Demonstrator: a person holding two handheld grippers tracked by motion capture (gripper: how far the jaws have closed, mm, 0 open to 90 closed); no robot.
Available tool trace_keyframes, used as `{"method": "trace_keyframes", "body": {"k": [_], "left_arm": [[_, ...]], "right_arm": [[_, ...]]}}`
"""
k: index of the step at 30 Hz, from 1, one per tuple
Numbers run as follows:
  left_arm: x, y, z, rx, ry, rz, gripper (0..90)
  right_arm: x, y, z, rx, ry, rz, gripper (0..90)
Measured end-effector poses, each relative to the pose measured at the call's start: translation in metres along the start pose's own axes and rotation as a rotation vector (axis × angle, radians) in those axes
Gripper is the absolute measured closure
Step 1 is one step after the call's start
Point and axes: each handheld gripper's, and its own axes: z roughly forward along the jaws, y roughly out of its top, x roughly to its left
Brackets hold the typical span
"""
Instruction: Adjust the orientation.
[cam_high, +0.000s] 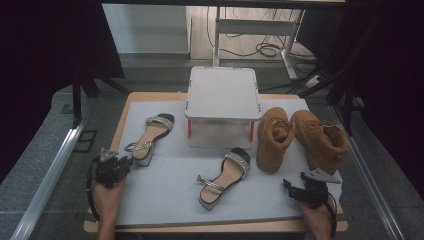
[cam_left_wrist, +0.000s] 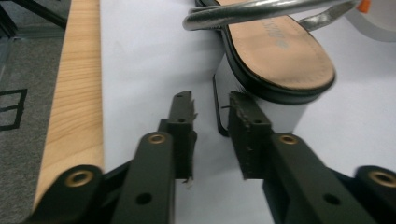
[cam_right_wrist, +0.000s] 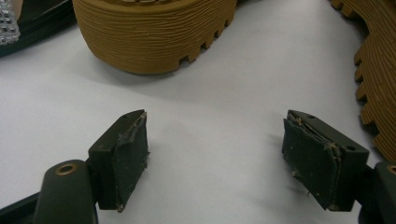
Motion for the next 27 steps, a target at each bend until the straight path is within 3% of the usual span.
{"method": "trace_keyframes", "body": {"k": [8, 9, 14, 19, 27], "left_arm": [[-0.010, 0.001, -0.012, -0.017, -0.040, 0.021, 42.8], [-0.013, 0.002, -0.011, -0.012, -0.042, 0.031, 37.0], [-0.024, 0.009, 0.002, 0.013, -0.055, 0.070, 25.0], [-0.029, 0.018, 0.020, 0.026, -0.057, 0.054, 23.5], [-0.031, 0.026, 0.040, 0.049, -0.014, 0.052, 20.1]], "right_arm": [[0.000, 0.000, 0.000, 0.000, 0.000, 0.000, 22.5], [0.000, 0.000, 0.000, 0.000, 0.000, 0.000, 22.5], [0.000, 0.000, 0.000, 0.000, 0.000, 0.000, 22.5], [0.000, 0.000, 0.000, 0.000, 0.000, 0.000, 22.5], [0.000, 0.000, 0.000, 0.000, 0.000, 0.000, 22.5]]}}
